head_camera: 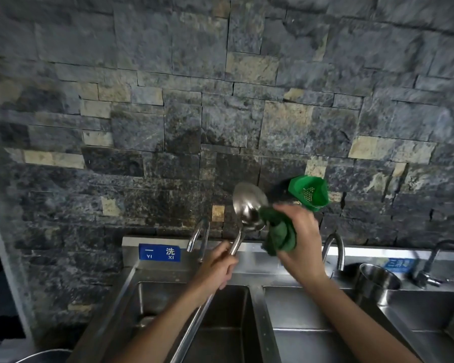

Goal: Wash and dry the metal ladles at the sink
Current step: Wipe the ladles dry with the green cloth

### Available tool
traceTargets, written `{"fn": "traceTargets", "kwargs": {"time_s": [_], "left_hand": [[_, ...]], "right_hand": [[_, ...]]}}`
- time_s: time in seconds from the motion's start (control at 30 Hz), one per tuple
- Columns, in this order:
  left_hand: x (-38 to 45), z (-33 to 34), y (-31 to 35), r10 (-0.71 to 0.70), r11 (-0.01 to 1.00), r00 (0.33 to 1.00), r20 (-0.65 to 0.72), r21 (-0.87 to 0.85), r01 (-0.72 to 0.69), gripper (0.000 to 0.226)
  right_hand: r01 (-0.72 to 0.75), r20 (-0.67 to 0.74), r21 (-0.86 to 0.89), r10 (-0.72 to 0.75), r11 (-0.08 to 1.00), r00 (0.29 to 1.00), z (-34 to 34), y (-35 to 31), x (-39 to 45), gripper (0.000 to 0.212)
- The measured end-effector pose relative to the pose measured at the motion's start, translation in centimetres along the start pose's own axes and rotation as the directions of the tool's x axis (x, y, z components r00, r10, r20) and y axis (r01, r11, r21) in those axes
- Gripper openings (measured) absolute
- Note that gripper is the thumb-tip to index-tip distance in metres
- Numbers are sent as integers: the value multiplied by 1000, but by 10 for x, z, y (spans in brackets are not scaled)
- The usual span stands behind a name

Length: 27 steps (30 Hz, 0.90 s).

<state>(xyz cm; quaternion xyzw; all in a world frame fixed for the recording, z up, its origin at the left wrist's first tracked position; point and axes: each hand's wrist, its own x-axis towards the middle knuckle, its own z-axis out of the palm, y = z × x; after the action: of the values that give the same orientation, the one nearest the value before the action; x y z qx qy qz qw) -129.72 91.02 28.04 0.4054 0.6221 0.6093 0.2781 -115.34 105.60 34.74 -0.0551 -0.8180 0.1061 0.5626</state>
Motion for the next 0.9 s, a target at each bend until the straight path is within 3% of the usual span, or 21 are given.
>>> {"fn": "traceTargets", "kwargs": {"time_s": [0.1, 0.2, 0.3, 0.4, 0.5, 0.57, 0.6, 0.63, 0.7, 0.73, 0.77, 0.8, 0.87, 0.9], "left_hand": [[1, 18, 10, 37, 994, 996, -81, 105, -28, 24], [2, 33, 19, 171, 936, 964, -204, 340, -94, 31], [3, 39, 19, 290, 853, 932, -218, 501, -148, 22], [1, 34, 17, 336, 846, 906, -257, 505, -171, 18], [-1, 23, 10, 358, 856, 891, -280, 479, -194, 27], [-4, 15, 5, 333, 860, 892, -306, 487, -154, 39], [-7, 11, 5, 321, 859, 891, -323, 495, -130, 41], [-9, 7, 5, 319, 858, 883, -344, 500, -115, 38], [-12, -1, 8, 345, 851, 861, -374, 512, -118, 26], [-10, -7, 12, 353, 842, 855, -379, 527, -114, 21], [-8, -11, 17, 360, 830, 853, -378, 548, -108, 19], [-3, -16, 21, 367, 808, 851, -375, 581, -92, 18], [5, -21, 30, 375, 770, 843, -384, 635, -54, 15], [9, -24, 34, 374, 763, 839, -394, 646, -37, 17]], "right_hand": [[-53, -13, -8, 53, 999, 999, 19, 3, 29, 64], [-62, -31, -4, 62, 998, 998, 42, -4, 38, 50], [117, -36, -209, -127, 971, 991, 62, -30, 37, 53], [230, 14, -338, -239, 913, 971, 82, -38, 46, 38], [21, 38, -315, -10, 949, 999, 90, -36, 70, 39], [-278, 28, -120, 283, 953, 959, 89, -32, 85, 41], [-468, 31, 58, 467, 882, 884, 89, -28, 91, 41], [-619, 63, 289, 631, 730, 773, 91, -23, 94, 39], [-677, 167, 620, 776, 397, 609, 100, -24, 87, 34], [-655, 163, 676, 797, 339, 581, 106, -32, 80, 33], [-617, 84, 673, 787, 407, 611, 112, -43, 70, 34], [-561, -54, 599, 727, 572, 685, 117, -55, 59, 37], [-351, -261, 338, 445, 873, 856, 127, -74, 44, 42], [-262, -296, 245, 329, 933, 897, 132, -77, 47, 44]]}}
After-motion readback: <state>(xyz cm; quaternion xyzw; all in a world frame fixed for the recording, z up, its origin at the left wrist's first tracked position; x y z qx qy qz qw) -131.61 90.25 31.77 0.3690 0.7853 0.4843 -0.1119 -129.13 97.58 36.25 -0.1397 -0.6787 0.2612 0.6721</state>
